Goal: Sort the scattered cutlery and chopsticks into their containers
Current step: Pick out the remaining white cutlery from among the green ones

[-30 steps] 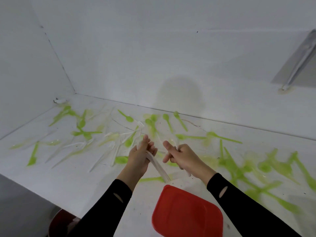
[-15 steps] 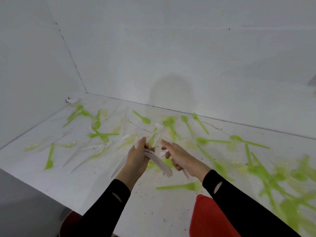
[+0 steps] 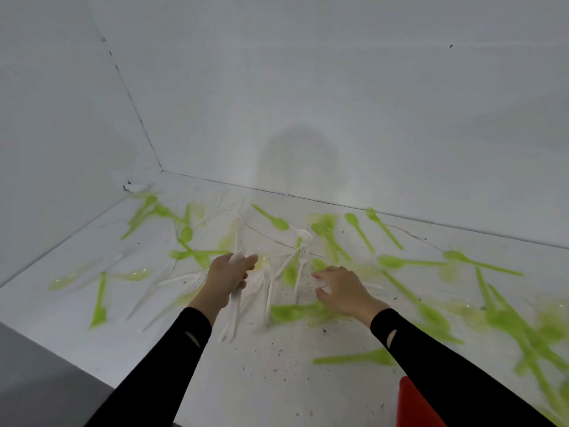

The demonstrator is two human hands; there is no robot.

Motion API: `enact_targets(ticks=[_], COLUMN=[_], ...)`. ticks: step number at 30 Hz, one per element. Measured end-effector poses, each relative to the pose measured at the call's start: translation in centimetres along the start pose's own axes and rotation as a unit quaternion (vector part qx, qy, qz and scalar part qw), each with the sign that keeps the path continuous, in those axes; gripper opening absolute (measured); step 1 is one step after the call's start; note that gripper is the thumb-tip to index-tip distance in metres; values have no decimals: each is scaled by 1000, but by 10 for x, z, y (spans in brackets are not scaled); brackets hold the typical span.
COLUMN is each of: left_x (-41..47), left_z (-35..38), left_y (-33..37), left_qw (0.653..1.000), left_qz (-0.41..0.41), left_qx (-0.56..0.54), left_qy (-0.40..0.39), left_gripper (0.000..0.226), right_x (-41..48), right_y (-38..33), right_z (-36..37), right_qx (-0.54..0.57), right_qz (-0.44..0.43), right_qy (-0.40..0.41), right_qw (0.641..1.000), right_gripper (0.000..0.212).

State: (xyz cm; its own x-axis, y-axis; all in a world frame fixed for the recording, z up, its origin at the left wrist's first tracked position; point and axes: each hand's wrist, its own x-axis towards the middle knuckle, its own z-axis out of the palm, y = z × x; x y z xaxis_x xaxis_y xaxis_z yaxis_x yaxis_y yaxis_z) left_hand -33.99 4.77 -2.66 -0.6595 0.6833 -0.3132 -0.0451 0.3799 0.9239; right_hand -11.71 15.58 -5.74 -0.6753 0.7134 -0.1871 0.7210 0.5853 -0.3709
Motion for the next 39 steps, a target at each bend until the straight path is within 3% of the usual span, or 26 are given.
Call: enact_targets(ticks=[7,14,18,22,26,28,30,34,39], left_x=[36,55,59,57,56,56,54,49,54], left_z=[2,19,20,18,17,17,17,21,33], left_y=[-18,-28,-27,-36,-34,-32,-29,-20,-20], left_qw=[966,919,911,927,908,896,896,957,965], left_qz=[47,70,77,63,63,85,102,35,60], left_qx=[254,384,391,351,396,418,415,249,248], left_qy=[-15,-51,-107,-116,-122,-121,-122,-148,-57], left_gripper=[23,34,32,42,35,32,24,17,40], right_x=[17,18,23,38,71,84,92,104,110], right_y=[5,27,27,7,-12,-17,-19,-20,-18], right_z=[7,4,-3,-20,-28,-27,-21,-2,5], right_qx=[-169,-89,124,282,340,379,394,331,257], right_qz=[-58,-47,8,59,145,188,218,221,181], right_qy=[-22,-6,34,34,39,39,34,37,65], right_qw=[984,995,992,957,928,905,892,917,947], right_gripper=[46,42,35,57,27,24,33,54,28])
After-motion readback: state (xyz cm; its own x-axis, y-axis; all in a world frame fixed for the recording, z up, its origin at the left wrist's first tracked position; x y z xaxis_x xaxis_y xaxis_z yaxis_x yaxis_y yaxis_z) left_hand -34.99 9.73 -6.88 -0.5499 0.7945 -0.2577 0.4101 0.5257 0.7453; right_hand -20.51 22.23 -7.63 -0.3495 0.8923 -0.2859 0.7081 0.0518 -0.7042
